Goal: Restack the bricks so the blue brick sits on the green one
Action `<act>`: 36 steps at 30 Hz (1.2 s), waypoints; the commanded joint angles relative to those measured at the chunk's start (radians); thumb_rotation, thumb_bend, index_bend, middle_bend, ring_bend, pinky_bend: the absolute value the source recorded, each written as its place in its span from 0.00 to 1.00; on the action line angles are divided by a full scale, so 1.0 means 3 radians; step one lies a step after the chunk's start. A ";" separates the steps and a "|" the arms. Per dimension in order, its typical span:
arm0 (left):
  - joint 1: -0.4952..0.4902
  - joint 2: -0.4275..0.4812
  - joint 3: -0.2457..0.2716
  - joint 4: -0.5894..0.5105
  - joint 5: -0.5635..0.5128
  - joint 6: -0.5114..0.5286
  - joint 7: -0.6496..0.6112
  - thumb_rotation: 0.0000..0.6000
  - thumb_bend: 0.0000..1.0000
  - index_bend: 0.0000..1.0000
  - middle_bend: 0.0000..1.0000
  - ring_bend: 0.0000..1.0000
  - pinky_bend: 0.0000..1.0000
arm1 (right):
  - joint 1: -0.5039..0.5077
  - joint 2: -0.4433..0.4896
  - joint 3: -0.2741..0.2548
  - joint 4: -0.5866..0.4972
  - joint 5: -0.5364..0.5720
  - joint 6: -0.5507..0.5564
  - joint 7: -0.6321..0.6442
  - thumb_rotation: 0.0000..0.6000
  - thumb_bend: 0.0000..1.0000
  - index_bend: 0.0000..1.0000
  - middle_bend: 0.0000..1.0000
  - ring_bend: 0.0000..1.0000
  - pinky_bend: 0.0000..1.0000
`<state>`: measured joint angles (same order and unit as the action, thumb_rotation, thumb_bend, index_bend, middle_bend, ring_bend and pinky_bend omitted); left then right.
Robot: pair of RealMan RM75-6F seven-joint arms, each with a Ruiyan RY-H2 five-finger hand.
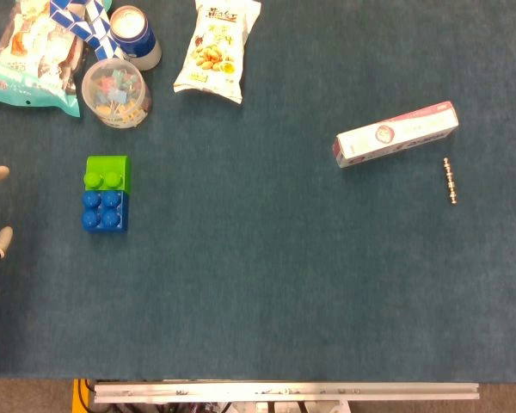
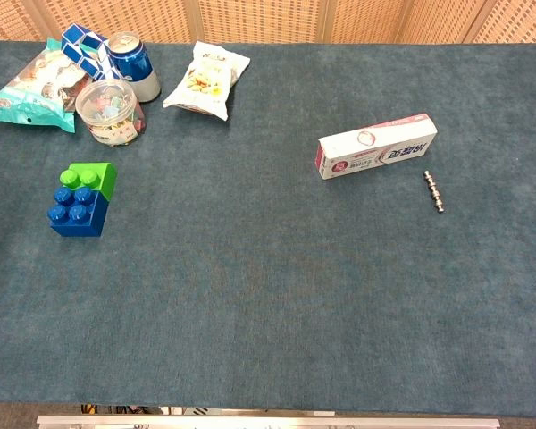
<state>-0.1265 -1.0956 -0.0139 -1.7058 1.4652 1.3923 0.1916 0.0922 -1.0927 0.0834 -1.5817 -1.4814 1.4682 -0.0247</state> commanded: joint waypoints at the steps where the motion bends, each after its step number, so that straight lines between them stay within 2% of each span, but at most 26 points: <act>1: -0.0006 -0.0006 0.0002 0.0000 -0.0006 -0.0008 0.0017 1.00 0.28 0.22 0.25 0.21 0.13 | 0.0003 -0.0001 0.0004 0.0001 0.0001 0.0001 -0.0001 1.00 0.31 0.38 0.35 0.24 0.31; 9: -0.0043 -0.0019 0.0008 0.0015 0.0021 -0.0052 0.0019 1.00 0.28 0.22 0.25 0.21 0.13 | 0.0011 0.0008 0.0013 -0.0003 -0.0004 0.0003 0.0005 1.00 0.31 0.38 0.35 0.24 0.31; 17: -0.0220 0.0018 -0.0023 0.0065 0.0006 -0.0317 -0.0079 1.00 0.27 0.23 0.26 0.21 0.13 | 0.0058 0.0179 0.0130 -0.0128 -0.0041 0.0104 -0.0044 1.00 0.31 0.37 0.35 0.24 0.31; 22: -0.0372 0.0043 -0.0067 0.0055 -0.0152 -0.0612 -0.0156 0.99 0.19 0.23 0.27 0.21 0.13 | 0.0106 0.0243 0.0177 -0.0204 -0.0060 0.0104 -0.0095 1.00 0.31 0.37 0.35 0.24 0.31; 23: -0.0404 0.0049 -0.0076 0.0048 -0.0192 -0.0678 -0.0174 0.91 0.17 0.24 0.27 0.22 0.13 | 0.0114 0.0247 0.0179 -0.0212 -0.0065 0.0098 -0.0102 1.00 0.31 0.37 0.35 0.24 0.31; 26: -0.0502 0.0057 -0.0112 0.0037 -0.0335 -0.0879 -0.0229 0.54 0.14 0.26 0.27 0.22 0.13 | 0.0139 0.0248 0.0177 -0.0230 -0.0073 0.0067 -0.0120 1.00 0.31 0.37 0.35 0.24 0.31; 27: -0.0546 0.0057 -0.0129 0.0037 -0.0405 -0.0964 -0.0224 0.46 0.13 0.26 0.27 0.22 0.13 | 0.0147 0.0245 0.0173 -0.0235 -0.0075 0.0054 -0.0126 1.00 0.31 0.37 0.35 0.24 0.31; 30: -0.0646 0.0034 -0.0161 0.0067 -0.0549 -0.1130 -0.0174 0.32 0.11 0.27 0.28 0.22 0.13 | 0.0159 0.0234 0.0163 -0.0236 -0.0082 0.0036 -0.0129 1.00 0.31 0.37 0.35 0.24 0.31; 36: -0.0822 -0.0035 -0.0206 0.0133 -0.0948 -0.1427 0.0040 0.20 0.11 0.30 0.29 0.22 0.13 | 0.0162 0.0230 0.0158 -0.0219 -0.0065 0.0033 -0.0115 1.00 0.31 0.37 0.35 0.24 0.31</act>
<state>-0.3514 -1.0978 -0.0686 -1.6729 1.2203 0.9956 0.1770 0.1408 -1.0239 0.1308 -1.6475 -1.5012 1.4780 -0.0592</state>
